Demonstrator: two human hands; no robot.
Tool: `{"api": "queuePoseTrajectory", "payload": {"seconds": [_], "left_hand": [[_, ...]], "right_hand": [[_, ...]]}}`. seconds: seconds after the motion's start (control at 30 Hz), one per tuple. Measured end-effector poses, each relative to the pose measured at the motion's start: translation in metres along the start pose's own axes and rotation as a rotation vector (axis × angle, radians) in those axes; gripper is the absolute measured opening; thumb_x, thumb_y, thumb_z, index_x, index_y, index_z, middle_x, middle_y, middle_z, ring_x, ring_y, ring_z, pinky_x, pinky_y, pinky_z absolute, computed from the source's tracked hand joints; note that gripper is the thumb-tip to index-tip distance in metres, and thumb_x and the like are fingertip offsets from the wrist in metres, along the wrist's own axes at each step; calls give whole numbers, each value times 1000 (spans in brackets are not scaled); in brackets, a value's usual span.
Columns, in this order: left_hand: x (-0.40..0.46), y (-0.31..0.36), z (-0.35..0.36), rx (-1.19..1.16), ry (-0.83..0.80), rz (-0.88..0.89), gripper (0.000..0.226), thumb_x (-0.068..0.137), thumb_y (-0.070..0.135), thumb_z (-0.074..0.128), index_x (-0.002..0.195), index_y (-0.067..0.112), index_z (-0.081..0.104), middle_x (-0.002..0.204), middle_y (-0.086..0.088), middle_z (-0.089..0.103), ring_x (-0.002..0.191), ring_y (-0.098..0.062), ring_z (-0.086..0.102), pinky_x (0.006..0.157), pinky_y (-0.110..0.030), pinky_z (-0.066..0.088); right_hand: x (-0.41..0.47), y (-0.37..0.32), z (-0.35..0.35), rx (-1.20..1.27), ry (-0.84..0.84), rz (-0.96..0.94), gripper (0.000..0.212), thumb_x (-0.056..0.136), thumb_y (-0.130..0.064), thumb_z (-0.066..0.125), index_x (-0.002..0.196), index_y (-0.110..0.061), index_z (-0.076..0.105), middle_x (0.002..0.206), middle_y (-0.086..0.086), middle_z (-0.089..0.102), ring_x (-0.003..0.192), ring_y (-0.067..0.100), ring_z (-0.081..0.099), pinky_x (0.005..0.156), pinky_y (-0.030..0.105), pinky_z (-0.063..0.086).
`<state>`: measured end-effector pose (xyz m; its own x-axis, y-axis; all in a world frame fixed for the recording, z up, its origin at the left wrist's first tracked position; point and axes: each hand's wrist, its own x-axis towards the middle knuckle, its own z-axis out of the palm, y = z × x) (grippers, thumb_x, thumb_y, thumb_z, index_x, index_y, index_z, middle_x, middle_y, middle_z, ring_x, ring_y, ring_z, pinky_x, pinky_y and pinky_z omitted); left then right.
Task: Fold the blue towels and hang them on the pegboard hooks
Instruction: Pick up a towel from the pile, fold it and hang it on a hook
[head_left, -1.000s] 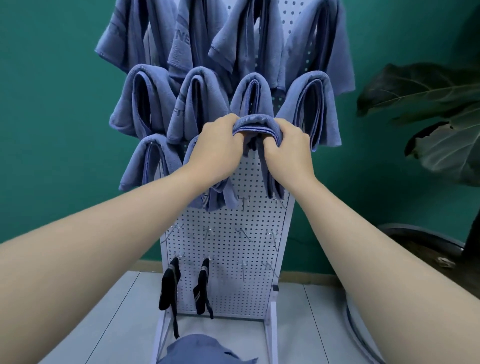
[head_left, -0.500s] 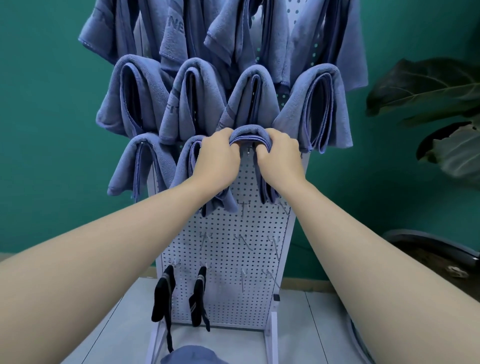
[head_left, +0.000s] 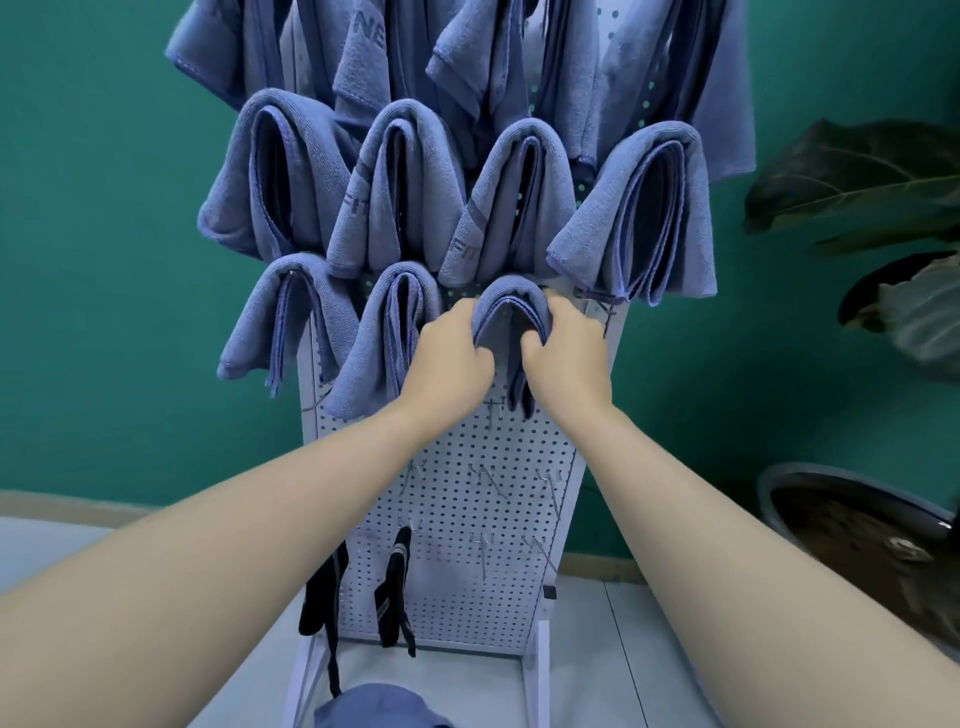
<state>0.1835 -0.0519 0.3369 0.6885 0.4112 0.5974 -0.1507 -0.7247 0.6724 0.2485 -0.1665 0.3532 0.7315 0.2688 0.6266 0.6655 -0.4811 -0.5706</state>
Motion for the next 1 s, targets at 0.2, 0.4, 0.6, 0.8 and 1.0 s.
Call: {"api": "queuePoseTrajectory", "payload": {"seconds": [0.2, 0.4, 0.6, 0.8, 1.0], "left_hand": [[-13, -5, -5, 84, -120, -151, 7, 94, 13, 51, 99, 7, 53, 88, -7, 61, 74, -23, 59, 56, -28, 43], [-44, -20, -22, 104, -212, -248, 10, 96, 16, 54, 103, 9, 54, 99, -10, 63, 75, -19, 55, 56, -26, 40], [-77, -40, -55, 122, -269, -292, 40, 98, 13, 56, 137, 5, 52, 121, -7, 59, 98, -23, 58, 83, -34, 51], [-121, -75, -86, 160, -296, -403, 47, 96, 15, 58, 142, 7, 52, 134, -10, 60, 108, -26, 64, 92, -34, 50], [-176, -124, -100, 187, -324, -548, 35, 94, 14, 62, 128, 8, 65, 124, -8, 68, 116, -27, 63, 95, -27, 45]], "right_hand": [[-26, -5, 0, -24, -12, 79, 17, 95, -10, 52, 109, -17, 59, 86, 8, 64, 82, 32, 59, 74, 50, 55], [-67, -4, -9, 20, -61, 68, 25, 95, -13, 54, 118, -20, 59, 100, 1, 68, 93, 26, 62, 80, 47, 56], [-116, 7, -16, -8, -134, 158, 48, 102, -21, 54, 149, -20, 48, 149, -2, 55, 116, 22, 55, 96, 36, 47], [-175, 11, -3, 24, -191, 223, 50, 101, -18, 57, 151, -17, 49, 152, -1, 54, 141, 16, 48, 118, 37, 40], [-231, 25, 41, 58, -358, 299, 44, 101, -16, 57, 145, -18, 55, 142, 0, 60, 134, 18, 54, 110, 41, 48]]}}
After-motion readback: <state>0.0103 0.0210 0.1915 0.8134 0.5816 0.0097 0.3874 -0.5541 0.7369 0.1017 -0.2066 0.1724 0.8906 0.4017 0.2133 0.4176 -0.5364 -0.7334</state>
